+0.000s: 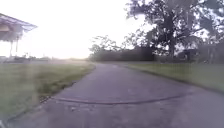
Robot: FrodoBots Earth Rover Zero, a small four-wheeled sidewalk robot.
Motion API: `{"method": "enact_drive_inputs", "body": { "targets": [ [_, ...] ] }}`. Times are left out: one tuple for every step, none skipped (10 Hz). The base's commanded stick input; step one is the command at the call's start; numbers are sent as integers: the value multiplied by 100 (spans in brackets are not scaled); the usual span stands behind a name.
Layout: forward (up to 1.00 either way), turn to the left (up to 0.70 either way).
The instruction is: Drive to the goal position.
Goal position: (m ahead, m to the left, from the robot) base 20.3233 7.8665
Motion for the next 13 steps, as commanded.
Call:
{"method": "enact_drive_inputs", "body": {
  "targets": [
    [70, 0],
    [70, 0],
    [70, 0],
    [70, 0],
    [70, 0],
    [70, 0],
    [70, 0],
    [70, 0],
    [70, 0],
    [70, 0],
    [70, 0],
    [70, 0],
    [70, 0]
  ]
}}
